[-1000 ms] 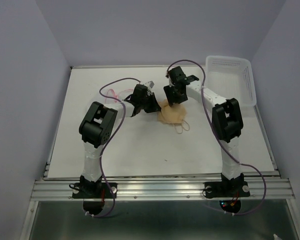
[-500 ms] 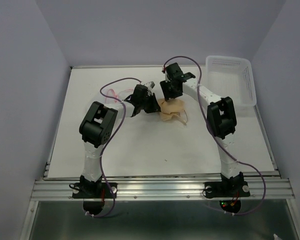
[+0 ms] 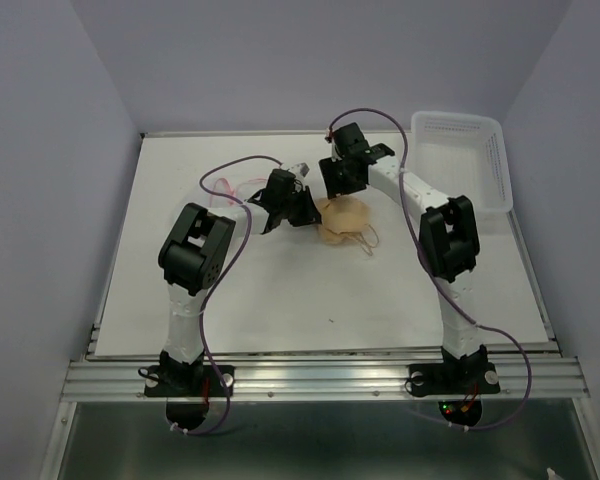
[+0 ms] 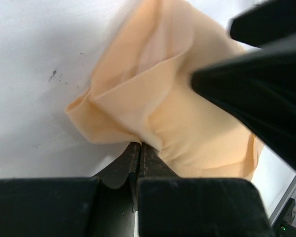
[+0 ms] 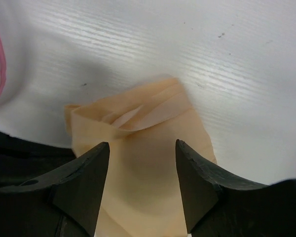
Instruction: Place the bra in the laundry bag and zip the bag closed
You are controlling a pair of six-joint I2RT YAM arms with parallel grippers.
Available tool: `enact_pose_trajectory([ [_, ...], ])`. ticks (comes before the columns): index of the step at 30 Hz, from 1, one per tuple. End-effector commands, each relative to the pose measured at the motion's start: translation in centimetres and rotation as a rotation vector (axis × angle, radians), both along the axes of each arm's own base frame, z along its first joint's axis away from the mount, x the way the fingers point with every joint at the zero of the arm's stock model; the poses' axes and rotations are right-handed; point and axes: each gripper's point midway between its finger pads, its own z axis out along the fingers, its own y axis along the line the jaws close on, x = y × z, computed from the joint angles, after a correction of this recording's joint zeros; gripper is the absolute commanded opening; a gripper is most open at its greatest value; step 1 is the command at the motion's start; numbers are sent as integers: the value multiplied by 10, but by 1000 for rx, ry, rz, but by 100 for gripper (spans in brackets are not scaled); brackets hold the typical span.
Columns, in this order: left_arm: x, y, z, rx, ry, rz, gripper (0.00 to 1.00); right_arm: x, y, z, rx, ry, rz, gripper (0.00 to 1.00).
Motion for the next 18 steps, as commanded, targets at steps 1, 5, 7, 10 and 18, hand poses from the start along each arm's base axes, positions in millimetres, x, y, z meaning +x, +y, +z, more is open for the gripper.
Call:
enact_pose_trajectory([
  [1,6,-8,16,-49,-42,-12,1,-2,7,92,95,-198,7,63],
  [5,5,-8,15,-54,-41,-12,1,-19,-4,99,76,-218,37,64],
  [7,5,-9,16,-57,-38,-13,1,-30,-13,83,39,-190,48,64],
  [10,5,-10,18,-63,-41,-16,1,-47,-23,72,1,-170,85,64],
  [18,6,-13,19,-73,-38,-26,2,-81,-33,34,-1,-105,75,64],
])
